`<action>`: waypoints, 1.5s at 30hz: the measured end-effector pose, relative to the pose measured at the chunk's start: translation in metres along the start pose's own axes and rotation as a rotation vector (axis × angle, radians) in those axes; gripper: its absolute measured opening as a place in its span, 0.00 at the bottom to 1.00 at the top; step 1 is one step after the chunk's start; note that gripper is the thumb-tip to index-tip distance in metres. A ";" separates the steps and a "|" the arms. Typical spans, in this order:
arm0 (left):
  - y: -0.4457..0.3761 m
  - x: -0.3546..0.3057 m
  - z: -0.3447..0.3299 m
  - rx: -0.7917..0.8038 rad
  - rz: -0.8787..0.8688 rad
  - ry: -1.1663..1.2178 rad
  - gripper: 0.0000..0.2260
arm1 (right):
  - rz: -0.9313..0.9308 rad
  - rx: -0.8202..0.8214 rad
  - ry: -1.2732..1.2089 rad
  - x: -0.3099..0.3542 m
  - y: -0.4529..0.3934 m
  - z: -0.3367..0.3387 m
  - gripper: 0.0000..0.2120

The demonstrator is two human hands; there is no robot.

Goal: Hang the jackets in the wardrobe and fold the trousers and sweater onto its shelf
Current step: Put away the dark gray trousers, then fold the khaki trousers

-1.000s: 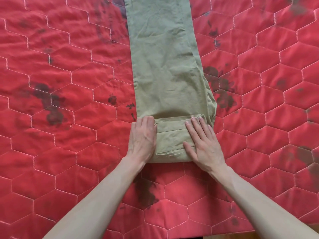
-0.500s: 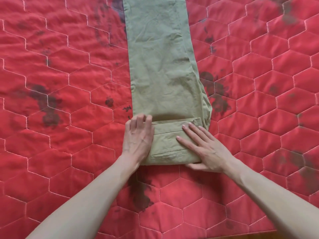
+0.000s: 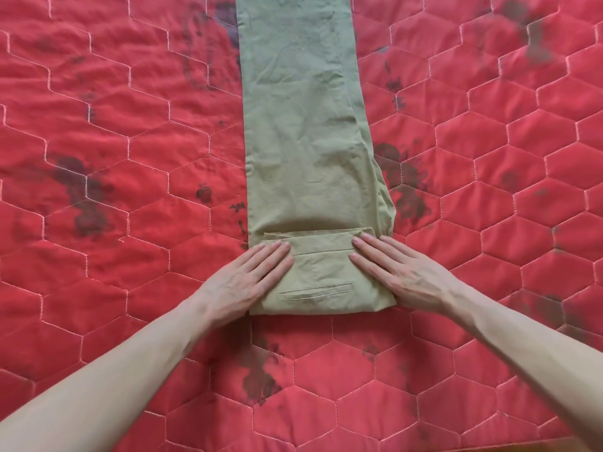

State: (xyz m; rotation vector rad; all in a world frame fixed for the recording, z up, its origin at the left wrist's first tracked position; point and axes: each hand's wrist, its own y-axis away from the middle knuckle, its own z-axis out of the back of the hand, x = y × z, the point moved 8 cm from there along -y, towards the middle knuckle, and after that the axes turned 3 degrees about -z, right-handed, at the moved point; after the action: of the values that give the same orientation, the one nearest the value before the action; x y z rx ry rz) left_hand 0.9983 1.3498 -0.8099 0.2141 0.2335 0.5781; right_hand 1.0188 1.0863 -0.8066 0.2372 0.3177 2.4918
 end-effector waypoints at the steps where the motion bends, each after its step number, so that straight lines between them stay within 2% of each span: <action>1: 0.000 0.003 0.003 0.014 -0.011 0.017 0.35 | -0.001 0.008 -0.003 -0.002 -0.003 0.002 0.37; 4: 0.001 0.014 0.007 0.111 -0.040 0.075 0.47 | 0.021 0.033 -0.035 -0.005 -0.010 0.010 0.36; 6: 0.005 0.018 0.009 0.181 -0.064 0.156 0.49 | 0.039 0.052 -0.082 -0.007 -0.008 0.017 0.36; 7: 0.008 0.019 0.015 0.176 -0.077 0.221 0.46 | 0.048 0.050 -0.115 -0.007 -0.007 0.020 0.36; 9: 0.016 0.023 0.032 0.056 -0.090 0.384 0.35 | 0.055 0.046 -0.238 -0.005 -0.003 0.026 0.35; 11: 0.027 0.029 0.044 -0.055 -0.034 0.582 0.29 | 0.009 0.029 -0.445 -0.001 0.004 0.031 0.34; 14: 0.041 0.026 0.041 -0.095 0.165 0.766 0.23 | -0.251 -0.117 -0.780 0.001 0.016 0.035 0.27; 17: 0.051 0.026 0.025 -0.152 0.532 0.897 0.15 | -0.661 -0.257 -1.021 0.001 0.026 0.024 0.17; 18: 0.051 0.027 0.020 -0.194 0.637 0.944 0.16 | -0.783 -0.303 -1.055 0.000 0.027 0.020 0.15; 20: 0.046 0.028 0.013 -0.268 0.768 1.025 0.18 | -0.942 -0.385 -1.108 0.000 0.025 0.013 0.18; 22: 0.036 0.030 0.008 -0.321 0.856 1.106 0.28 | -0.995 -0.470 -1.153 0.002 0.017 0.011 0.24; 24: 0.028 0.032 -0.001 -0.294 0.972 1.159 0.40 | -1.043 -0.552 -1.152 0.002 0.009 0.011 0.29; 25: 0.025 0.032 -0.006 -0.276 1.015 1.170 0.42 | -1.067 -0.593 -1.112 0.000 0.006 0.012 0.30; 26: 0.022 0.032 -0.008 -0.282 1.036 1.156 0.41 | -1.088 -0.623 -1.040 -0.004 0.002 0.015 0.31; 28: 0.017 0.033 -0.006 -0.366 1.043 1.118 0.30 | -1.139 -0.607 -0.864 -0.017 -0.007 0.019 0.32; 30: 0.016 0.033 -0.004 -0.480 1.054 1.114 0.18 | -1.191 -0.521 -0.760 -0.032 -0.019 0.016 0.31; 32: 0.017 0.033 -0.006 -0.543 1.081 1.067 0.13 | -1.208 -0.425 -0.724 -0.045 -0.031 0.011 0.25; 35: 0.017 0.031 -0.007 -0.566 1.112 0.960 0.12 | -1.172 -0.347 -0.738 -0.055 -0.044 0.008 0.22; 39: 0.012 0.031 -0.002 -0.527 1.128 0.824 0.12 | -1.066 -0.447 -0.709 -0.059 -0.044 0.021 0.22; 45: 0.005 0.038 -0.001 -0.441 1.270 0.808 0.11 | -1.200 -0.425 -0.527 -0.064 -0.049 0.019 0.17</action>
State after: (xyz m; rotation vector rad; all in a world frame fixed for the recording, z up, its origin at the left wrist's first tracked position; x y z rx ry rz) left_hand 1.0264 1.3752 -0.8160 -0.3678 0.7510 1.9531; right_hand 1.1017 1.0898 -0.8082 0.3686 -0.2490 1.1985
